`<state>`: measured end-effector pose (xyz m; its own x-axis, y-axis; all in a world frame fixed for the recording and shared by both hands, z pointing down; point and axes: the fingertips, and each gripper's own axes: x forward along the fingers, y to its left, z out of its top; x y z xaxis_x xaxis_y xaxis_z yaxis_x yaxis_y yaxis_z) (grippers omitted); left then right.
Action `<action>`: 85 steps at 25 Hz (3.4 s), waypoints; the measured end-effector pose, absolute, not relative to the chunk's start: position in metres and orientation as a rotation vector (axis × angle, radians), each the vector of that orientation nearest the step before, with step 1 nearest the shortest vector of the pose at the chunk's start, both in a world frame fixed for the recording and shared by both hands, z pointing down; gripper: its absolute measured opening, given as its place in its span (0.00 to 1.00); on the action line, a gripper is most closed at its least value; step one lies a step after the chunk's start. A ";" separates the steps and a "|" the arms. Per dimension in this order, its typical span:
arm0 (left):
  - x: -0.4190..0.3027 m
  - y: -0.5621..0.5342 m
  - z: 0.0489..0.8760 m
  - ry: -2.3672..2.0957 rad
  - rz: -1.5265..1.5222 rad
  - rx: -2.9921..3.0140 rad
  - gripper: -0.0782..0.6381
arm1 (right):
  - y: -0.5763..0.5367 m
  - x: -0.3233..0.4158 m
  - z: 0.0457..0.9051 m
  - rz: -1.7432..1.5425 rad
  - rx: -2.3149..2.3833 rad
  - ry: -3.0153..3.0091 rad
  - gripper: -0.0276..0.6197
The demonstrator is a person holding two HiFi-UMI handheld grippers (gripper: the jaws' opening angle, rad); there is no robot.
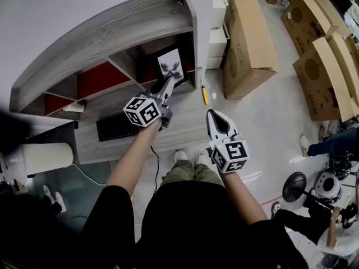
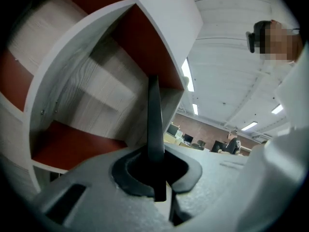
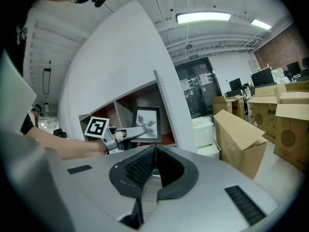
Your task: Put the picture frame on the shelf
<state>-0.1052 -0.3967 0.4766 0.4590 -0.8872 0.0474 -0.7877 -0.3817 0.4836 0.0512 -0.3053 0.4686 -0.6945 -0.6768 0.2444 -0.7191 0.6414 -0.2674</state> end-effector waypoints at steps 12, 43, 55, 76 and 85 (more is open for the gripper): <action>-0.109 -0.460 0.481 -1.331 -0.286 2.324 0.14 | -0.322 0.026 0.466 0.519 1.148 -2.746 0.06; -0.147 -0.535 0.514 -1.375 -0.031 2.065 0.48 | -0.308 0.042 0.503 0.581 1.169 -2.654 0.06; -0.133 -0.552 0.513 -1.403 0.182 2.140 0.55 | -0.292 0.056 0.509 0.605 1.167 -2.626 0.06; -0.160 -0.507 0.498 -1.549 0.193 2.144 0.59 | -0.276 0.055 0.508 0.630 1.142 -2.634 0.06; -0.160 -0.473 0.494 -1.626 0.109 2.120 0.48 | -0.272 0.043 0.506 0.611 1.120 -2.641 0.06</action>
